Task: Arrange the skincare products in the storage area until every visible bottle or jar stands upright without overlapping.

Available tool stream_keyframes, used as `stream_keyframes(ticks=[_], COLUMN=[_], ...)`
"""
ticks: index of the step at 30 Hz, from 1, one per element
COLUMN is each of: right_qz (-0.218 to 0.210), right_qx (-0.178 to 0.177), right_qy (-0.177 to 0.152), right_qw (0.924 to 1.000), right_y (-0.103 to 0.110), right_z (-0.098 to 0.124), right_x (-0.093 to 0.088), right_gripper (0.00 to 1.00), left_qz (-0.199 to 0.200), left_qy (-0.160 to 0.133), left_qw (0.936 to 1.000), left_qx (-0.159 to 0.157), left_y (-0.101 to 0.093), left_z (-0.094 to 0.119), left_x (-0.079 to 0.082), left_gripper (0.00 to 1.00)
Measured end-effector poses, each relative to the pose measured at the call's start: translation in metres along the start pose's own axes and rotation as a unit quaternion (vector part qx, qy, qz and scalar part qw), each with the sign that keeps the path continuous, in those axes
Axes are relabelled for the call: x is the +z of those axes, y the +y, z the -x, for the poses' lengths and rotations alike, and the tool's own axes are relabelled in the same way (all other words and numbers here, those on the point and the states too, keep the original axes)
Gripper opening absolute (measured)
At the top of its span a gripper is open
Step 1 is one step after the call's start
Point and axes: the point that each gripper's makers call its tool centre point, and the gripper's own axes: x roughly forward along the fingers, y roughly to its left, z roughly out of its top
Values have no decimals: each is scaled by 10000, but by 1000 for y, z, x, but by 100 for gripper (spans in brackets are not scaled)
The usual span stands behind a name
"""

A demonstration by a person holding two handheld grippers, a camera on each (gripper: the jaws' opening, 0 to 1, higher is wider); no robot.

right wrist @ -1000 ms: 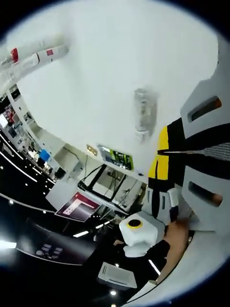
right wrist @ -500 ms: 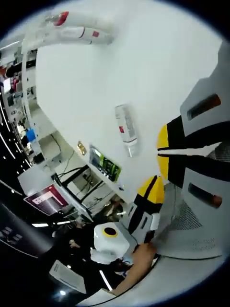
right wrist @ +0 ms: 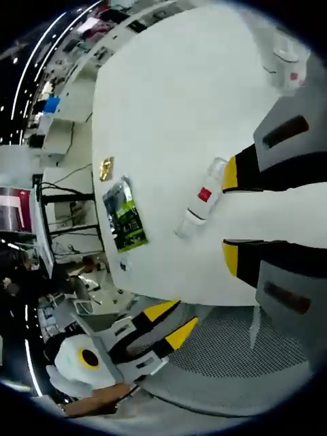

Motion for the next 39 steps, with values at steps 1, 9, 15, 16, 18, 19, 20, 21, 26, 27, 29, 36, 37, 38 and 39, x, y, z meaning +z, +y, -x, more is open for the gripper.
stream_keyframes(ticks=[1,9,15,16,18,19,20,21,26,27,29,36,37,38,39], right_qz=[70,1430,1946,2073,2303,2340,2383,2411,2583,2581,2697,3048,3113,3154,3165], right_qx=[26,594,853,928,1009,1043,1125,1168,1250,1267,1275,1399,1409,1427,1442], right_qy=[47,997,1269,1399,1625,1645,1717,1772,1991,2017,2087,2304,2325,2335,2372], right_qw=[10000,9829,9689,9638,9541,9525,9493,9470,9370,9363,9314,9135,9106,9086,9071], right_y=[-1,-6,-8,-8,-9,-8,-7,-7,-11,-11,-11,-8,-7,-6,-6], right_z=[-1,-23,-39,-42,-48,-49,-51,-55,-63,-63,-65,-69,-70,-70,-71], right_x=[0,-4,3,1,-2,-2,-3,-4,-6,-5,-5,-9,-10,-11,-13], right_gripper=[27,32,28,28,29,29,29,29,26,25,24,20,19,19,19], left_qz=[-101,-1206,-1068,-1110,-1166,-1125,-1078,-1070,-1101,-1103,-1104,-1099,-1097,-1092,-1081], left_qy=[30,-23,216,243,170,139,133,149,234,243,258,244,241,236,228], left_qw=[9999,9901,9922,9916,9909,9913,9918,9918,9914,9914,9913,9912,9912,9912,9913], left_qx=[40,717,605,613,658,669,675,680,664,666,668,696,707,714,718], left_y=[2,23,20,20,21,22,23,24,23,24,24,25,26,26,26], left_z=[1,1,-2,-3,-2,-2,-1,-2,-3,-3,-3,-3,-3,-3,-2], left_x=[-2,-8,-21,-22,-19,-18,-19,-19,-23,-24,-24,-25,-25,-25,-24], left_gripper=[21,17,18,18,18,18,18,18,18,18,18,18,18,18,18])
